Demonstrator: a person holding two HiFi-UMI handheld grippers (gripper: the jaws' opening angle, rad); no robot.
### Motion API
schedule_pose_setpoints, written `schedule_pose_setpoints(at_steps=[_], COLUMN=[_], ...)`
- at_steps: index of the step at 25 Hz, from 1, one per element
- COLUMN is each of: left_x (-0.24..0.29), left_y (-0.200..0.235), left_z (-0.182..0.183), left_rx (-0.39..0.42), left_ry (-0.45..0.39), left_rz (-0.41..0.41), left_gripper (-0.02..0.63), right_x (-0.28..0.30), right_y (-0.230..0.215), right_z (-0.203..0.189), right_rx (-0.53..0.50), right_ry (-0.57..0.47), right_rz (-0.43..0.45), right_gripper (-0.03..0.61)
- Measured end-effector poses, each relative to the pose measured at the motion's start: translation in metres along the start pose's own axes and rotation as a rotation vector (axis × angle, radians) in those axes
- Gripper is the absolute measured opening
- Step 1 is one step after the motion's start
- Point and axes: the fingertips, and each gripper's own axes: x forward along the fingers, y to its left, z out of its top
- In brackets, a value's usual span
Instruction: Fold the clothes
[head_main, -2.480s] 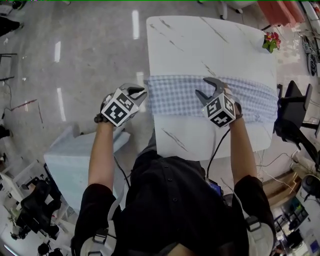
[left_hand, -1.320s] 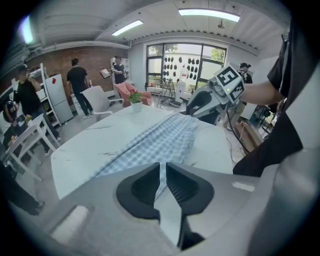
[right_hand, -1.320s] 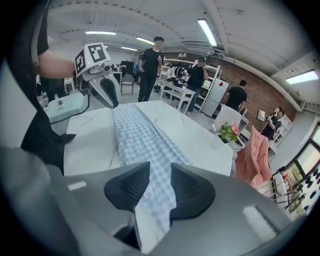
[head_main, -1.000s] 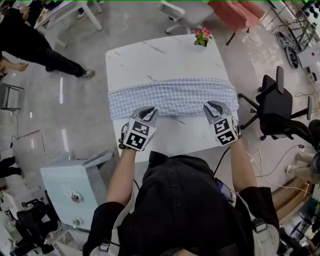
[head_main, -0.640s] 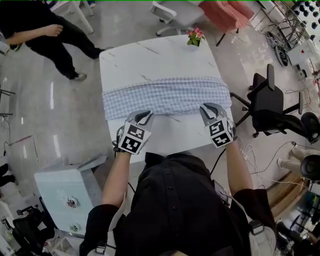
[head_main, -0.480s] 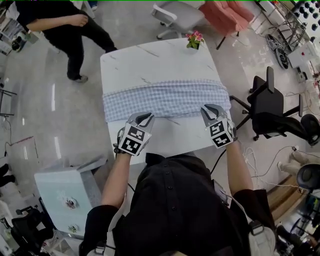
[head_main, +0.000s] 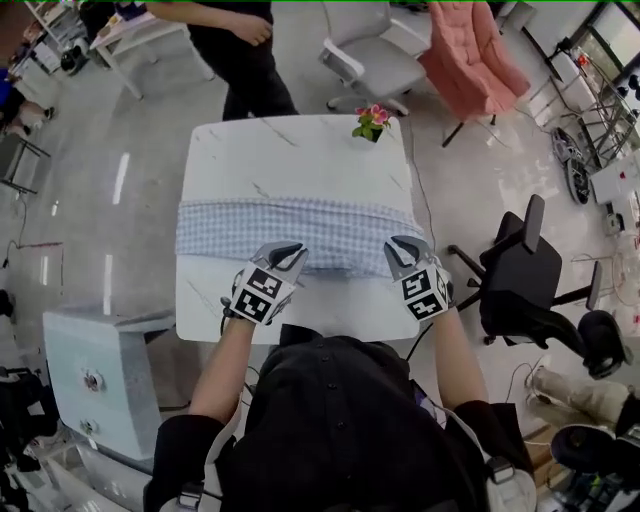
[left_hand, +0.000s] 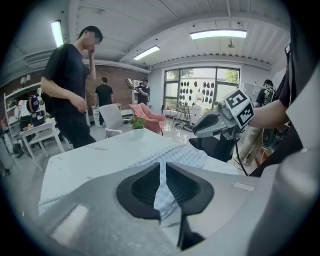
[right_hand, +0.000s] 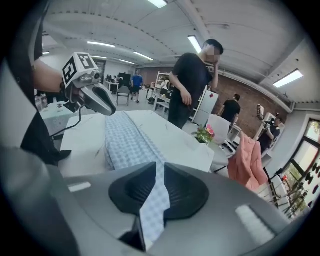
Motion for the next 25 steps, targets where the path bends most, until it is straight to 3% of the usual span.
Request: schedule_pose_setpoints(at_steps=[7,13,20,25], left_x=[0.04,0.031,0.011,0.004], left_y=[-0.035,-0.03,-0.025,-0.015], left_z=[0.027,0.014,-0.018,-0.034], left_rx=[-0.122,-0.193,-0.246,-0.262], left_ry=[-0.011,0.026,0.058,0.073], left_rz=[0.148,0.244,0.282,0.306], left_gripper=[0.038,0.037,0.037,0.037], right_x=[0.004,0.025,0.075,0.111], right_y=[-0.046,-0.045,-0.018,-0.01], right_z=[-0.021,-0.012,-0.004,0.002], right_rx=[-0.132,-0.156,-0.225,-0.316], right_ry=[-0.028,-0.046,-0.005,0.029], right_rz=[0.188,0.286,0.358,0.363], right_gripper=[0.038,0.02,0.02,0.021])
